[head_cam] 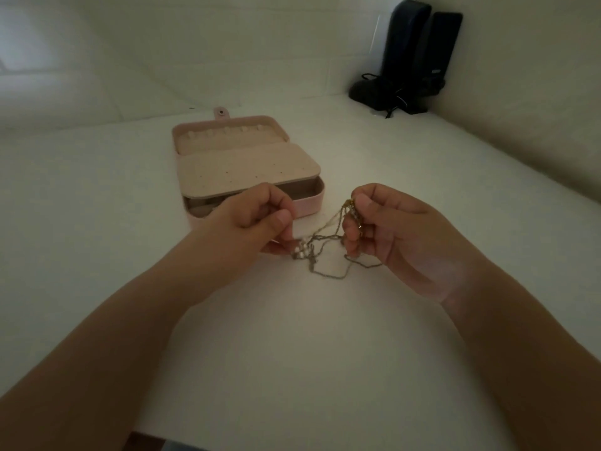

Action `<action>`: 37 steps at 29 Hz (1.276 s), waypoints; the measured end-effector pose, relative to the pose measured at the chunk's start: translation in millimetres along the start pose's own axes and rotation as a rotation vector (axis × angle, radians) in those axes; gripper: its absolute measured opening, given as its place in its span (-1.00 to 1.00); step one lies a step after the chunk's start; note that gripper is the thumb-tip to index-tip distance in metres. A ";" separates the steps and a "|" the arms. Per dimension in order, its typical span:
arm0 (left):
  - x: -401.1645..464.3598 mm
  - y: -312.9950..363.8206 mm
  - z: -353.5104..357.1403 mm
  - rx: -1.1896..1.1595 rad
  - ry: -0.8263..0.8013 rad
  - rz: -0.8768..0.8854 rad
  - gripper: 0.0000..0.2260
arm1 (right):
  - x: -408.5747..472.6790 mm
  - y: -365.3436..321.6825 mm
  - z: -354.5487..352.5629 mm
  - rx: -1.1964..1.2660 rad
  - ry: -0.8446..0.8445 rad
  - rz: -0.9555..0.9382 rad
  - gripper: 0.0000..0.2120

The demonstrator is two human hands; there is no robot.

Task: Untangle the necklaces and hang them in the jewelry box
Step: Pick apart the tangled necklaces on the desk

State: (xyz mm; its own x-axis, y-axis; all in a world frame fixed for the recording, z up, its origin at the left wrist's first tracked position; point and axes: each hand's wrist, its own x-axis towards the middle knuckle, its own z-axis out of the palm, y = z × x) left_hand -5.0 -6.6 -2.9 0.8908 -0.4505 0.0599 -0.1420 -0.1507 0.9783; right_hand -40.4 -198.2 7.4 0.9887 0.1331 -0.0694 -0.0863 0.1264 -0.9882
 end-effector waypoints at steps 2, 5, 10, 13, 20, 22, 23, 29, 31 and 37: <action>0.6 1.2 1.0 -0.042 0.000 -0.025 -0.85 | -0.6 -1.3 -0.1 -0.017 0.002 -0.009 -0.84; -0.3 1.9 4.1 -0.026 -0.043 -0.040 -0.91 | -1.8 -2.7 0.6 -0.041 0.001 -0.007 -0.87; -1.9 0.9 3.0 0.306 -0.065 0.018 -0.87 | -2.5 -4.8 -2.6 -0.080 0.035 -0.027 -0.87; -2.4 2.1 3.5 0.411 -0.031 0.020 -0.95 | -2.2 -5.4 -6.9 -0.106 0.090 -0.037 -0.85; -1.7 2.4 -2.3 0.289 0.041 0.006 -0.90 | -0.5 -4.8 -9.6 -0.087 0.186 -0.055 -0.78; -0.4 1.4 -1.8 0.261 0.065 -0.011 -0.87 | -1.0 -7.0 -8.2 -0.045 0.185 -0.034 -0.70; 0.2 1.2 -1.8 0.237 0.079 -0.026 -0.85 | -1.3 -7.9 -7.4 -0.042 0.193 -0.025 -0.67; 0.8 7.1 -2.8 -0.092 0.055 -0.044 -0.78 | 0.4 -6.8 -9.8 -0.247 0.393 0.032 -0.72; -0.2 7.5 -3.4 -0.139 0.028 -0.026 -0.84 | 0.9 -3.7 -9.9 -0.431 0.442 0.042 -0.79; -2.0 9.4 -4.5 -0.157 -0.032 -0.037 -0.70 | -1.3 3.8 -4.2 -0.790 0.318 -0.033 -0.84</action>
State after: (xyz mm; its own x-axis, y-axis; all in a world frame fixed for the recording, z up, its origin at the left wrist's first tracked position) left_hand -6.2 -3.2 7.1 0.8798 -0.4749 0.0189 -0.0374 -0.0295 0.9989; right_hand -41.5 -202.0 3.2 0.9868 -0.1562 0.0432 -0.0626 -0.6135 -0.7872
